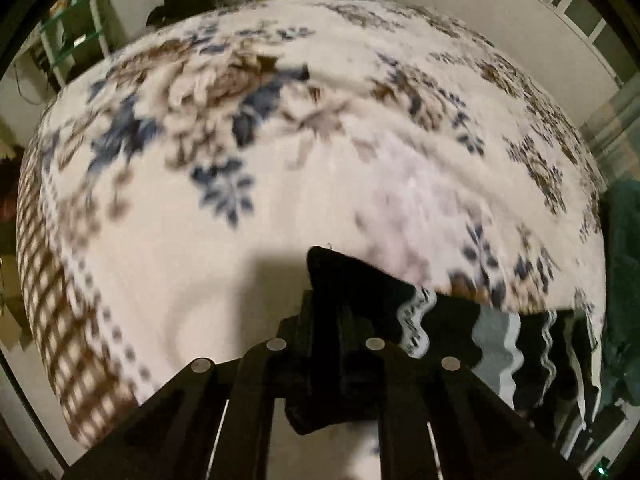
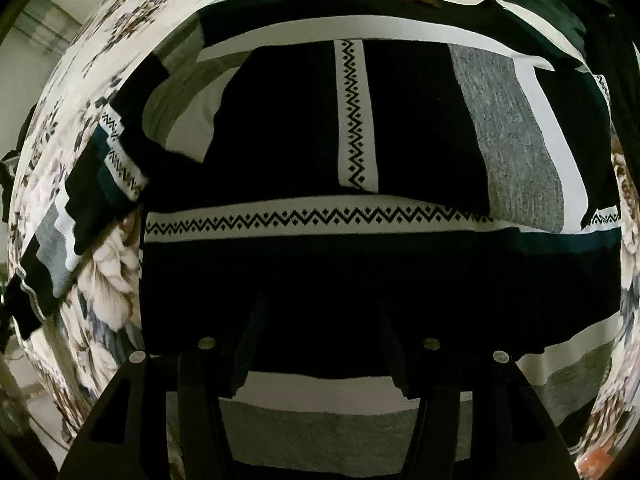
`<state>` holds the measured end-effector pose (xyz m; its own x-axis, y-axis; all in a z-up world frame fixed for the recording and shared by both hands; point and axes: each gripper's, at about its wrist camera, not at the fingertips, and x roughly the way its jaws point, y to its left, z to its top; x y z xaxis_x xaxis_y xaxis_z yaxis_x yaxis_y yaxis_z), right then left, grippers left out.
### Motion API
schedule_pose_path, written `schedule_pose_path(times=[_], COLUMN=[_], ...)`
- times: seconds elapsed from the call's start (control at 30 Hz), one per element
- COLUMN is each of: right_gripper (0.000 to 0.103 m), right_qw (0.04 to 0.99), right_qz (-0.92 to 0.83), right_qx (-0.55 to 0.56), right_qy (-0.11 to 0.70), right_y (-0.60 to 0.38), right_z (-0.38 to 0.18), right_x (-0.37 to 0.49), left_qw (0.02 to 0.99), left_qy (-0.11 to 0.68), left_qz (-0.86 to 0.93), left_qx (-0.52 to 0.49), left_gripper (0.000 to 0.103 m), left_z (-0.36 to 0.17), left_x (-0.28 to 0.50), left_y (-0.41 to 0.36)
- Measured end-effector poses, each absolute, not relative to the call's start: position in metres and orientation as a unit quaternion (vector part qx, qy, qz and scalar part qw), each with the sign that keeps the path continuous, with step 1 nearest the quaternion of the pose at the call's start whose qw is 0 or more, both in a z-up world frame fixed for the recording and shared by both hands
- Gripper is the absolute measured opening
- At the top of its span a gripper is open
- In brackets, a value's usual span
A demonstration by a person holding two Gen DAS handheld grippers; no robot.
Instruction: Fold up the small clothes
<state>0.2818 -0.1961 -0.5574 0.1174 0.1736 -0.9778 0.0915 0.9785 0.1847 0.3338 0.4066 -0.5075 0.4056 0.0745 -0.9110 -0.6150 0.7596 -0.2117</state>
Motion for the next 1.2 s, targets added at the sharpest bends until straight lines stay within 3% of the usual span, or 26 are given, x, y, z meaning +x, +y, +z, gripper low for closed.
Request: schedule_pose_path(times=[0.17,0.23,0.27,0.3,0.37,0.5,0.63,0.67,0.7,1.03,1.2], right_gripper=[0.057,0.058,0.061,0.062,0.062,0.062,0.065,0.073,0.076,0.079,0.079], right_qw=[0.736,0.732,0.731,0.729,0.723,0.717,0.721,0.723,0.725,0.745,0.735], right_qz=[0.023,0.021,0.020,0.019,0.016,0.003,-0.046,-0.073,-0.087,-0.122,-0.110], right_qx=[0.122,0.134,0.139,0.144,0.153,0.160,0.128,0.100,0.089,0.137,0.174], right_qy=[0.666,0.667,0.668,0.669,0.674,0.678,0.679,0.680,0.677,0.641,0.646], right_y=[-0.201,-0.206,-0.209,-0.211,-0.216,-0.216,-0.219,-0.221,-0.224,-0.282,-0.311], right_z=[-0.560,-0.561,-0.561,-0.562,-0.564,-0.566,-0.561,-0.558,-0.555,-0.530,-0.537], right_x=[0.276,0.271,0.270,0.266,0.261,0.271,0.278,0.281,0.285,0.307,0.313], left_qw=[0.758,0.733,0.723,0.714,0.690,0.657,0.692,0.709,0.719,0.819,0.872], left_qy=[0.474,0.456,0.450,0.444,0.446,0.457,0.447,0.442,0.441,0.428,0.398], left_qz=[0.206,0.193,0.188,0.182,0.172,0.172,0.214,0.221,0.223,0.213,0.158], left_qx=[-0.398,-0.466,-0.489,-0.510,-0.544,-0.575,-0.524,-0.503,-0.489,-0.317,-0.239], left_gripper=[0.011,0.027,0.049,0.063,0.064,0.064,0.061,0.039,0.006,0.007,0.006], left_z=[-0.530,-0.544,-0.550,-0.555,-0.570,-0.597,-0.590,-0.583,-0.580,-0.494,-0.418], left_x=[0.317,0.302,0.292,0.282,0.271,0.275,0.302,0.312,0.317,0.368,0.393], left_y=[0.454,0.459,0.457,0.453,0.441,0.417,0.408,0.405,0.404,0.363,0.280])
